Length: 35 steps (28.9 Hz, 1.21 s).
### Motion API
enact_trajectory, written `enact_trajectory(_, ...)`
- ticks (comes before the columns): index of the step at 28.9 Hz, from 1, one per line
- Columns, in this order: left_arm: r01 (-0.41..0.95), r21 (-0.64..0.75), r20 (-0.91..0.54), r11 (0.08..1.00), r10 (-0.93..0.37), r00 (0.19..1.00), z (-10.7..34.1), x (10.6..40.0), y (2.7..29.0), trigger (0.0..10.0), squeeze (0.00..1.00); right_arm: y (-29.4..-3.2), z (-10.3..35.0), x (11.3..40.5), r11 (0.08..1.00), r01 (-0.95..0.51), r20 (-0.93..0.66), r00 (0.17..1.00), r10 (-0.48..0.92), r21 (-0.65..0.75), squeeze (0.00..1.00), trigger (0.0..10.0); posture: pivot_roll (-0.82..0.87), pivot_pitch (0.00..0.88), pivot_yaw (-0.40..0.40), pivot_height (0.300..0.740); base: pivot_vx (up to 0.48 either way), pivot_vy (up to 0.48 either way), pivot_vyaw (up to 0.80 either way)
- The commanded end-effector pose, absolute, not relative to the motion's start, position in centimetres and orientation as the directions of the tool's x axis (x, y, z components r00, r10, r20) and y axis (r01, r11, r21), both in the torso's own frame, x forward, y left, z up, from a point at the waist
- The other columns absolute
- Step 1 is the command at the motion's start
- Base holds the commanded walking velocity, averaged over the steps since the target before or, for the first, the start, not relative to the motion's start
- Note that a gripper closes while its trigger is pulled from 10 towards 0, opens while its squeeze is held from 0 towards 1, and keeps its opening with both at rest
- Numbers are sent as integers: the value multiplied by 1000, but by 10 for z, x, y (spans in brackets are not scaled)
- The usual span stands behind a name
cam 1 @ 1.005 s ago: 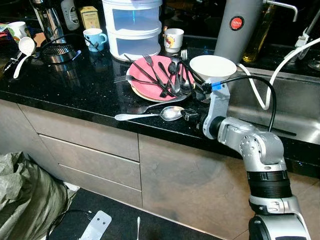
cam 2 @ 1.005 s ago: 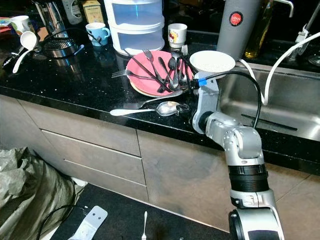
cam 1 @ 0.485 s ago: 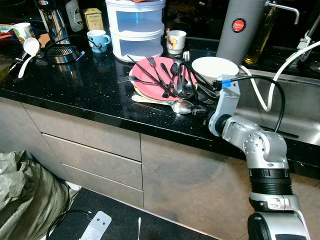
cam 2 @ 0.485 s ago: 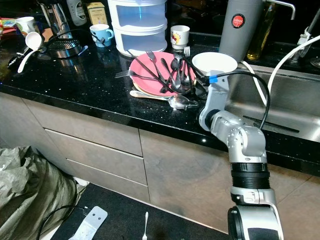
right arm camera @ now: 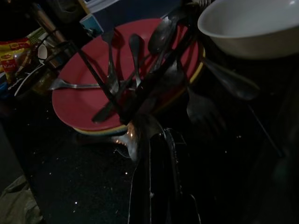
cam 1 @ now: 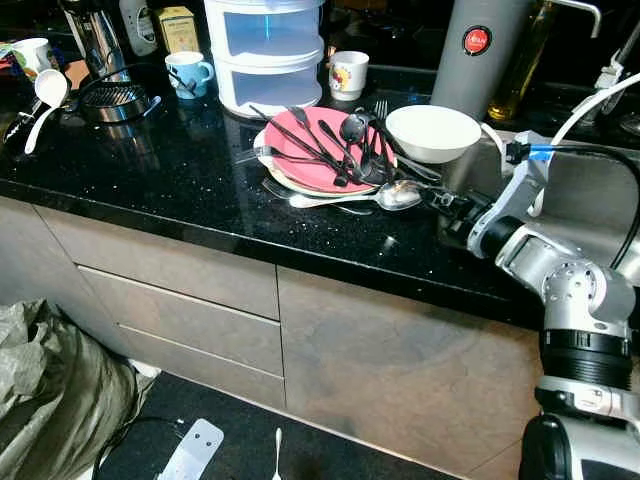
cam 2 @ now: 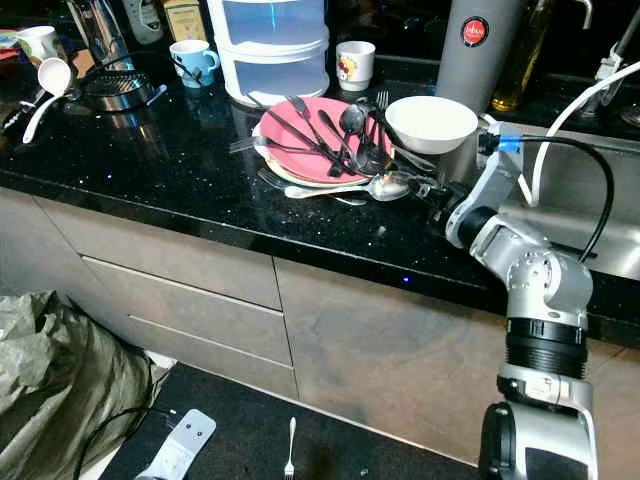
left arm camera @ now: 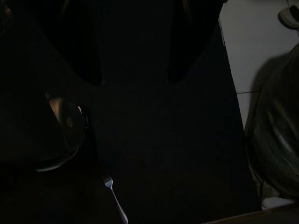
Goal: Kitchen organization
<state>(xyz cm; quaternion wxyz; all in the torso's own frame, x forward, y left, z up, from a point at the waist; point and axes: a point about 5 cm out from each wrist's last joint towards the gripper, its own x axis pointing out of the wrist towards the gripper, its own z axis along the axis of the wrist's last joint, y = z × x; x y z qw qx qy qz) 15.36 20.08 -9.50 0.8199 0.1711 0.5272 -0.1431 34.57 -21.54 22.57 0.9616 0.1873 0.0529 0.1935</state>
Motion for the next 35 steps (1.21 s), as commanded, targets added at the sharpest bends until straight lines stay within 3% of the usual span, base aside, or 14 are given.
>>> enact_trajectory(1,428,132,-917,894,-54,396,-95,152,202,10000,0,-222,224,345,861,-340,-17,927,374,378,0,0,-15,30,-1,740,0,0,0)
enact_trajectory(12,428,133,-917,894,-53,396,-95,152,202,10000,0,-224,211,332,838,-446,-85,866,493,315,0,0,-16,33,0,740,0,0,0)
enact_trajectory(25,431,133,-918,892,-53,394,-95,152,202,10000,0,-227,245,318,728,-636,218,772,597,258,0,0,-17,28,1,740,0,0,0)
enact_trajectory(35,432,132,-919,892,-54,392,-96,151,202,10000,0,-227,256,310,655,-715,346,696,630,245,0,0,-15,23,-2,740,0,0,0)
